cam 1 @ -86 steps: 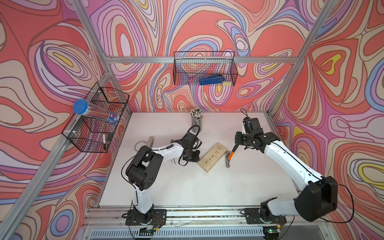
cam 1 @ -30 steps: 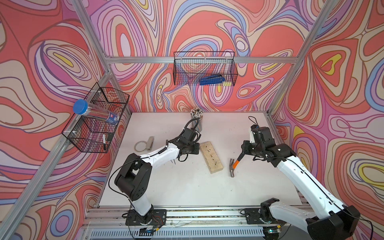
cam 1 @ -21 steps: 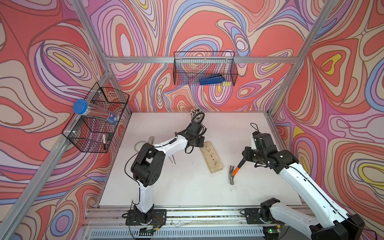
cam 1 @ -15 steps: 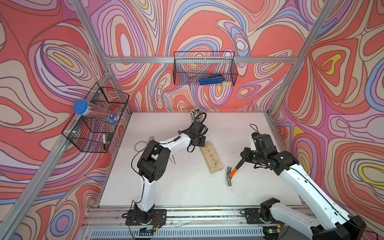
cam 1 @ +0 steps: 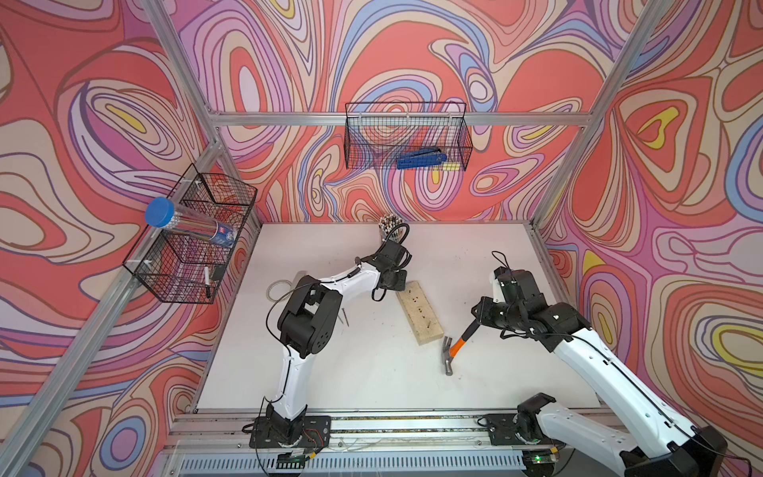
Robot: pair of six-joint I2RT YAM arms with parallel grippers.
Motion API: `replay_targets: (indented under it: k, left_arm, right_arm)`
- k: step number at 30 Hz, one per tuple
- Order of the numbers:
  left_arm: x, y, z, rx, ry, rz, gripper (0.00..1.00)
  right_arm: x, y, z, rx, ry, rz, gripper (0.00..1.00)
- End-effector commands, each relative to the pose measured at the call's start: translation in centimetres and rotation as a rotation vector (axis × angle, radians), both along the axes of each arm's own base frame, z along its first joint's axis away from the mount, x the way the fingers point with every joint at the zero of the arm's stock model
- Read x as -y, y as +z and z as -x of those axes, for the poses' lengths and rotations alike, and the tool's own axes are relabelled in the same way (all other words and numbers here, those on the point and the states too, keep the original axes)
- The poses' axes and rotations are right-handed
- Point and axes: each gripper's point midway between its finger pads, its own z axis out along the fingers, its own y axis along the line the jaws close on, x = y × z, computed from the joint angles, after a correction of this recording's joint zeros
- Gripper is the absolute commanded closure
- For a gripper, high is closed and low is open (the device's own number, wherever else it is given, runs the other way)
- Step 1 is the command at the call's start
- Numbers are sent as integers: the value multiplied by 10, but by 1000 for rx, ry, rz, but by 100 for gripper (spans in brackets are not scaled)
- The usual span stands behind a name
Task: Use a claw hammer to pull out a nail
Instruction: Adjust the mounting plate at the center of the board.
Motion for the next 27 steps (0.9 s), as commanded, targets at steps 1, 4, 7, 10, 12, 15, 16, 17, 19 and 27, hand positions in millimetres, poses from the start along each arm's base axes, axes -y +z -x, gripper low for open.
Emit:
replay_targets:
  k: [1, 4, 7, 10, 12, 15, 16, 17, 19, 27]
  left_arm:
    - [-9, -15, 21, -70, -19, -28, 65]
    - [-13, -12, 29, -75, -20, -22, 65]
    - [-18, -8, 39, -76, -13, -4, 65]
    - [-24, -5, 49, -74, -4, 7, 65]
    - [-29, -3, 56, -76, 7, 13, 65]
    - [-34, -2, 66, -83, 21, 26, 65]
    - [-35, -3, 69, -88, 23, 32, 65]
    - [-37, -3, 73, -92, 28, 39, 65]
    - [-40, -5, 80, -100, 40, 49, 65]
    - [-51, -10, 99, -119, 82, 80, 65]
  right_arm:
    - [-9, 17, -18, 81, -22, -60, 100]
    - [-10, 22, -29, 114, -34, -54, 100]
    - [-12, 26, -42, 144, -33, -41, 100]
    - [-15, 30, -55, 172, -27, -20, 100]
    - [-15, 35, -65, 197, -24, 1, 100]
    - [-18, 45, -81, 243, -15, 26, 100]
    - [-18, 47, -86, 254, -14, 37, 100]
    - [-20, 50, -91, 262, -11, 44, 100]
    - [-24, 53, -101, 277, -1, 51, 100]
    - [-39, 56, -131, 308, 38, 59, 100]
